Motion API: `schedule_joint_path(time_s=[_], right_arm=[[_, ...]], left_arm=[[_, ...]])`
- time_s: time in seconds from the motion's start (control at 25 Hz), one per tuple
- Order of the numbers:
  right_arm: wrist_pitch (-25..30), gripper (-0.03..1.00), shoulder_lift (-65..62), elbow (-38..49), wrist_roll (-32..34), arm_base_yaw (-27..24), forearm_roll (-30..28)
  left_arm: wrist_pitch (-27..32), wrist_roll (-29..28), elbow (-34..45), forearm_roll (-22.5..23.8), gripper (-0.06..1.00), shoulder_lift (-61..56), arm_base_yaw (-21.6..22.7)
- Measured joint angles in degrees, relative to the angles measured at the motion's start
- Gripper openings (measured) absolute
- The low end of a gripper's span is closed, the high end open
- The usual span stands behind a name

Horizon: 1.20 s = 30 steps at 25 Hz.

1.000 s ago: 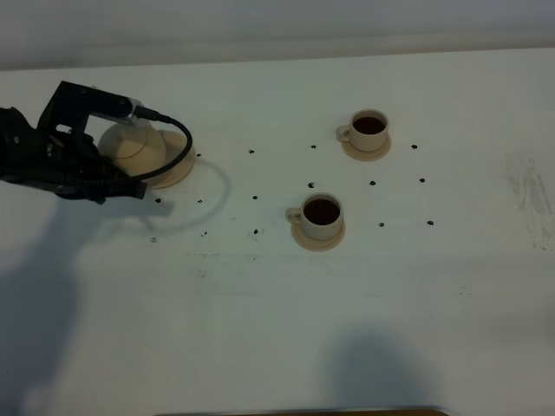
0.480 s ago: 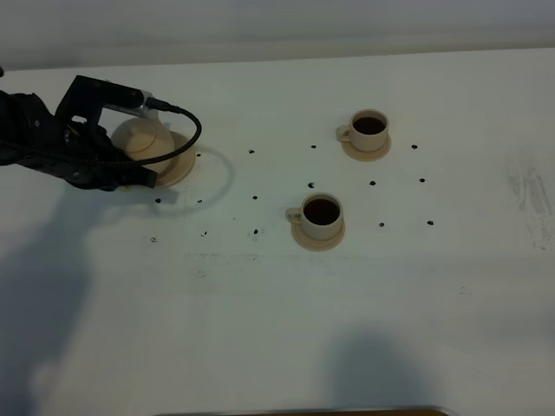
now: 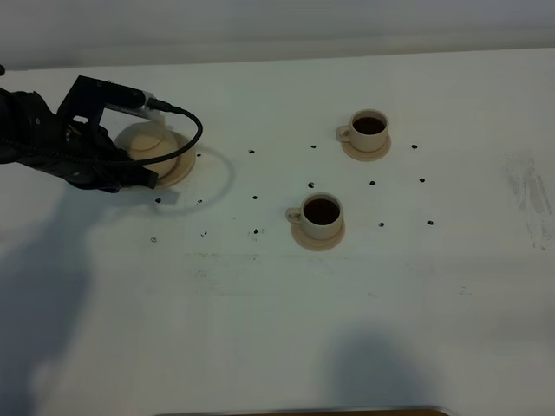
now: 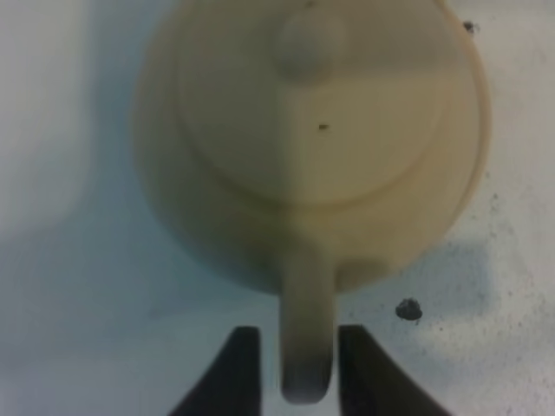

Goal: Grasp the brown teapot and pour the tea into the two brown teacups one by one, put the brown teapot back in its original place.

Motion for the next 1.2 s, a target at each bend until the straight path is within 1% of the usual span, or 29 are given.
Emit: schedule_joint_path(time_s=[0.16,0.24,0.32,0.48,0.6,0.68,0.84,1.04,1.12,1.2], right_arm=[[0.00,0.35,0.00,0.00,0.00,0.00,0.00],[0.00,0.35,0.00,0.00,0.00,0.00,0.00],[0.00,0.35,0.00,0.00,0.00,0.00,0.00],[0.00,0.35,0.00,0.00,0.00,0.00,0.00],[0.00,0.35,0.00,0.00,0.00,0.00,0.00],[0.00,0.35,0.00,0.00,0.00,0.00,0.00],[0.00,0.35,0.00,0.00,0.00,0.00,0.00],[0.00,0.35,0.00,0.00,0.00,0.00,0.00],[0.00,0.35,0.00,0.00,0.00,0.00,0.00],[0.00,0.35,0.00,0.00,0.00,0.00,0.00]], left_arm=[[0.00,0.48,-0.01,0.00,0.42,0.00,0.00],[0.00,0.53,-0.06,0.00,0.48,-0.22,0.00],[0.06,0.53,-0.06,0.06,0.52,-1.53,0.00],[0.06,0.33,-0.06,1.78,0.53,-7.67,-0.34],[-0.21,-1.63,-0.12,4.46,0.53,-12.26,0.50],[-0.28,-3.57,-0.17,6.29,0.53,-13.61,2.25],[2.44,-6.60,-0.17,9.47,0.53,-14.80,7.13],[5.58,-12.85,-0.17,15.09,0.53,-19.25,12.64],[6.22,-14.95,0.02,16.75,0.53,-21.91,14.18],[6.17,-15.64,1.29,17.40,0.53,-25.23,14.82]])
